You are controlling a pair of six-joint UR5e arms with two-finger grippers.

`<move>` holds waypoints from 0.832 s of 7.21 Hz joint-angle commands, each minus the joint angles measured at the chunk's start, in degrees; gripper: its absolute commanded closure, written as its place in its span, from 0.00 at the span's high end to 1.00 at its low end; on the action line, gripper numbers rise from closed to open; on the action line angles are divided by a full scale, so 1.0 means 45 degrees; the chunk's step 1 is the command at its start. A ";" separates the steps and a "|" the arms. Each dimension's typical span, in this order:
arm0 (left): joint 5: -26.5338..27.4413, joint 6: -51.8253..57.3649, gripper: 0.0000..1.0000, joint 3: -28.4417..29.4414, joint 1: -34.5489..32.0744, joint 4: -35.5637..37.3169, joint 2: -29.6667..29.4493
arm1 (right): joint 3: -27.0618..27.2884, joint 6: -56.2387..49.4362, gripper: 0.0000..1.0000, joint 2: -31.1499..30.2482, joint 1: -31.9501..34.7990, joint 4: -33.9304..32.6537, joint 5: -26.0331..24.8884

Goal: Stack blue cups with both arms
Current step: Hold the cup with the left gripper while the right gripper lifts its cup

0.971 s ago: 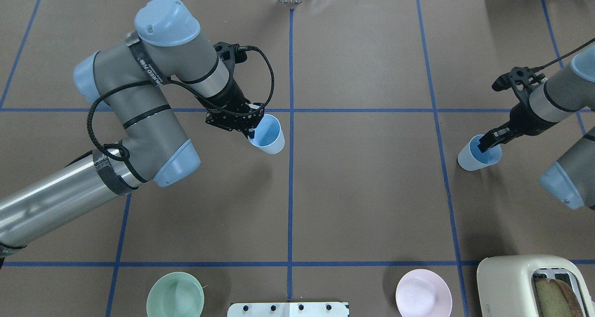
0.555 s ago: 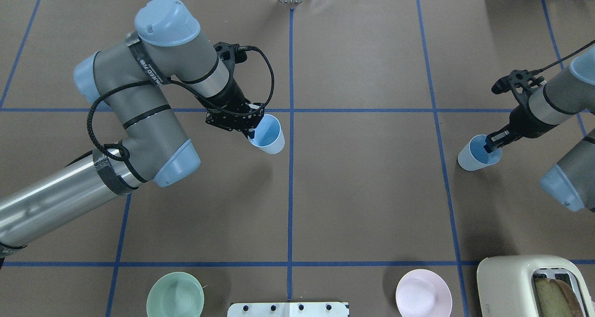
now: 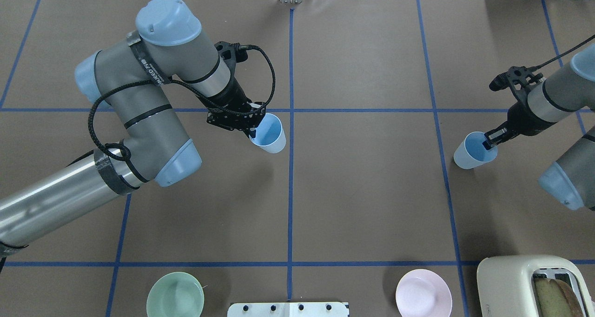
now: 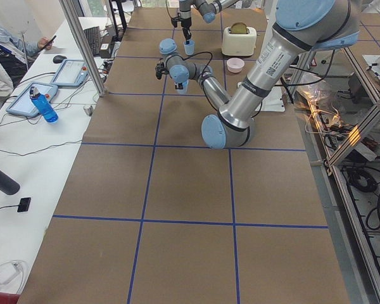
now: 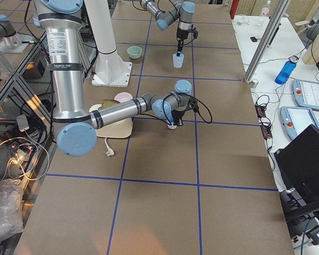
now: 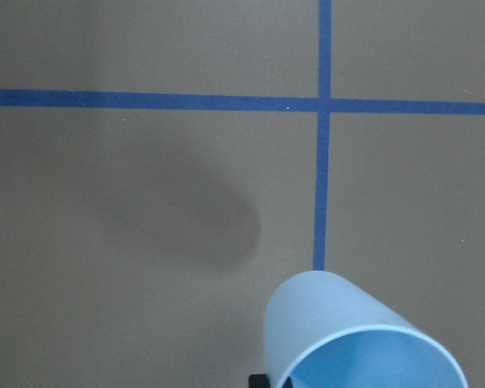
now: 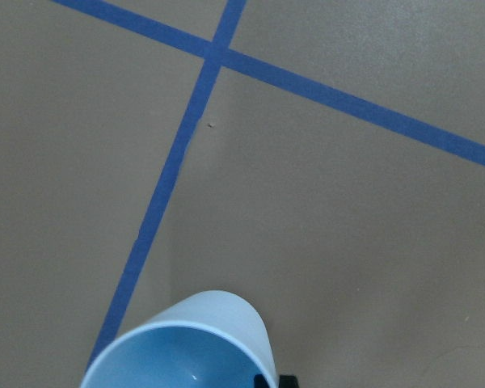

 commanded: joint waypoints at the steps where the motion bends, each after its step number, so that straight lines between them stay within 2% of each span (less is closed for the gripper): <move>1: 0.1222 -0.1061 0.00 0.0394 0.0667 -0.0008 -0.0602 | 0.0320 0.0020 0.00 0.0076 0.0112 -0.0151 0.0072; 3: 0.1227 -0.0947 0.00 0.0845 0.0670 -0.0047 -0.0763 | 0.0342 0.0079 0.00 0.0581 0.0289 -0.0347 0.0267; 6: 0.1227 -0.0965 0.00 0.1355 0.0924 -0.0281 -0.0782 | 0.1101 0.0098 0.00 0.2628 0.0523 -0.3522 0.0287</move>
